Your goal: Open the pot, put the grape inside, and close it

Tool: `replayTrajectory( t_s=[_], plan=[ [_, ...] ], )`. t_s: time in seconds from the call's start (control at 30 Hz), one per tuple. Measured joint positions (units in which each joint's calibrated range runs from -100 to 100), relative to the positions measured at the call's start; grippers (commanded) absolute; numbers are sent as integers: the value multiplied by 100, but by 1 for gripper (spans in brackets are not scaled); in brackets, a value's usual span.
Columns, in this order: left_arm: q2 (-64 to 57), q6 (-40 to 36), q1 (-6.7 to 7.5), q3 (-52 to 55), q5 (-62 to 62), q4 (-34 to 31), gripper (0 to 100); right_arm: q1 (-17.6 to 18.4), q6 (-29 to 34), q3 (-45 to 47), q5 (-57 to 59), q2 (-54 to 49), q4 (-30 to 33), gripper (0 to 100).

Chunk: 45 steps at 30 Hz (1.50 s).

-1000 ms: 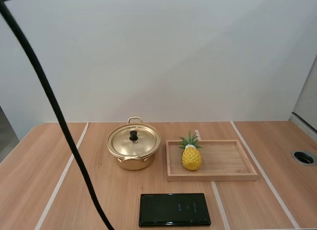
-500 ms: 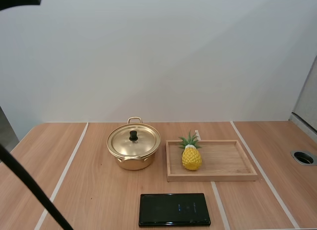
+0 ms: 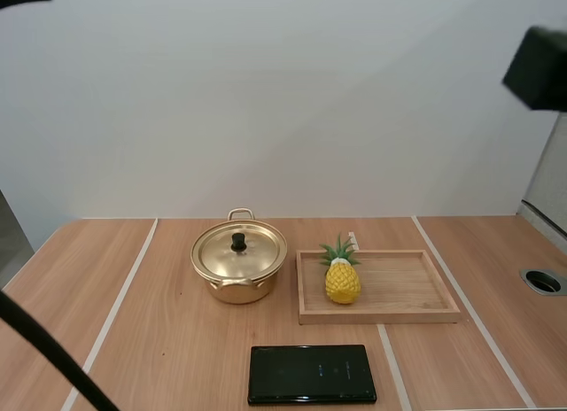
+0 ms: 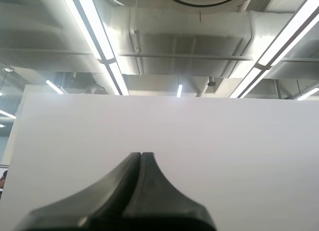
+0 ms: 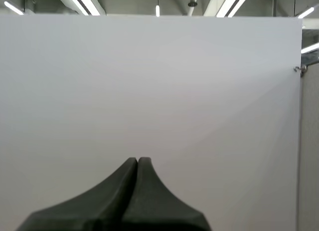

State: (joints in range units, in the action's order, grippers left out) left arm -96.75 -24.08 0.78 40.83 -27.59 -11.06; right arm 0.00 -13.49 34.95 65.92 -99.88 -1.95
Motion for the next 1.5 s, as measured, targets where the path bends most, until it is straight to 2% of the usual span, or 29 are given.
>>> replayTrajectory(
  t_s=[0.23,0.5,0.63,0.73,0.83,1.17,1.37,1.5],
  plan=[
    [-48,129,0,716,-235,37,0,-133,-52,719,-168,0,-278,0],
    [-21,173,0,2774,339,49,0,-133,-204,2320,-1546,51,-292,0],
    [-21,385,0,3754,693,60,0,-133,-214,3309,-2327,201,8,0],
    [-21,428,0,3908,764,60,0,-133,-222,3485,-2480,229,87,0],
    [-10,501,0,4529,820,60,0,-133,-222,4355,-2796,303,350,0],
    [-10,507,0,4681,401,60,0,-133,-222,4728,-2776,302,412,0],
    [-10,507,0,4728,224,60,0,-126,-222,5445,-3698,302,538,0],
    [-10,507,0,5049,599,60,0,-120,-222,5871,-4416,302,684,0]
  ],
)
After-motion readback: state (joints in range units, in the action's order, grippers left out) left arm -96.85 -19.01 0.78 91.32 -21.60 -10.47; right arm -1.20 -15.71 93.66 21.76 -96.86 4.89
